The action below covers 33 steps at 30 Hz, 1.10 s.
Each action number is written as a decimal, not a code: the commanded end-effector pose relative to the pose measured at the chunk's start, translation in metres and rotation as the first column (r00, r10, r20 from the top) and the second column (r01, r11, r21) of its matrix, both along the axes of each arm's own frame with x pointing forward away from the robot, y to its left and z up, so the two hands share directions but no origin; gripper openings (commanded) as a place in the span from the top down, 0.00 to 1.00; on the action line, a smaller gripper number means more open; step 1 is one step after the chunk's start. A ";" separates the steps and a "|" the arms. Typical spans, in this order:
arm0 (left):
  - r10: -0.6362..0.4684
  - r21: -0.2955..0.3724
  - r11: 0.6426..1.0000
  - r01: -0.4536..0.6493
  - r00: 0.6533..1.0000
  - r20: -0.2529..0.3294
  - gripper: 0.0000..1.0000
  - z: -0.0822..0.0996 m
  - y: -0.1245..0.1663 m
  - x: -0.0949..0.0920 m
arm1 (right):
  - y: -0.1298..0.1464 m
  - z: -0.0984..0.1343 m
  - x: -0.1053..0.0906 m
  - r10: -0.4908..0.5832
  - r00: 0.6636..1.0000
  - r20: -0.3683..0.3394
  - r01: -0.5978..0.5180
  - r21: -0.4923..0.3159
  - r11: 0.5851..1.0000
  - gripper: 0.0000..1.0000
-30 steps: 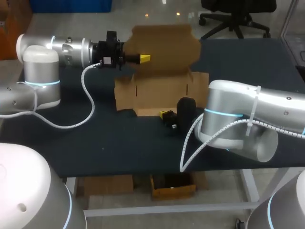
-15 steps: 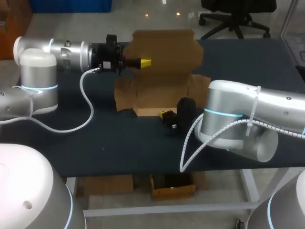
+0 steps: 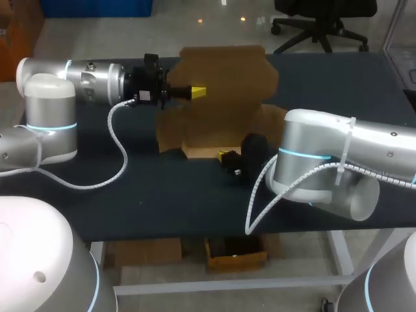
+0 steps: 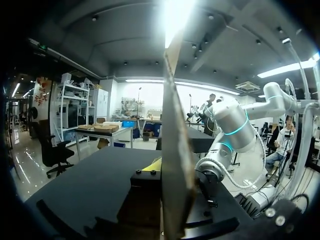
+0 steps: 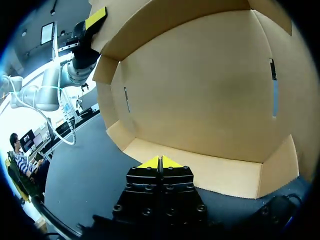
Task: Assemble the packaging by folding the flat box into shape, placing the metal phone stand inside, and closing the box properly
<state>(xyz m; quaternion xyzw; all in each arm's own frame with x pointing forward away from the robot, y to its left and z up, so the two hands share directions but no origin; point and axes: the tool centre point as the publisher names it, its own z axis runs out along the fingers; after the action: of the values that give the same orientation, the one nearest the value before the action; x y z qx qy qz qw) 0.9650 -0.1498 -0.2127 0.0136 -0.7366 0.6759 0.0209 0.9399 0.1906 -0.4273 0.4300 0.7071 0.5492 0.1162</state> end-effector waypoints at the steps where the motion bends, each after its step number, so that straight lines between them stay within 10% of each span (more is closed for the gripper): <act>1: 0.003 0.005 1.000 -0.003 1.000 -0.012 1.00 -0.004 -0.001 -0.004 | 0.003 -0.003 0.001 -0.004 1.000 0.000 0.004 -0.003 1.000 1.00; 33: -0.031 -0.016 0.999 0.029 0.991 -0.132 1.00 -0.017 0.002 -0.009 | 0.003 -0.003 0.001 -0.004 1.000 0.000 0.004 -0.003 1.000 1.00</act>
<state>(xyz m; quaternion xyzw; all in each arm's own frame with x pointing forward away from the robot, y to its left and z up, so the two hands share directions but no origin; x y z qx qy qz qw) 0.9548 -0.1471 -0.2247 0.0486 -0.7303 0.6770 0.0772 0.9400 0.1907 -0.4273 0.4300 0.7071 0.5492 0.1161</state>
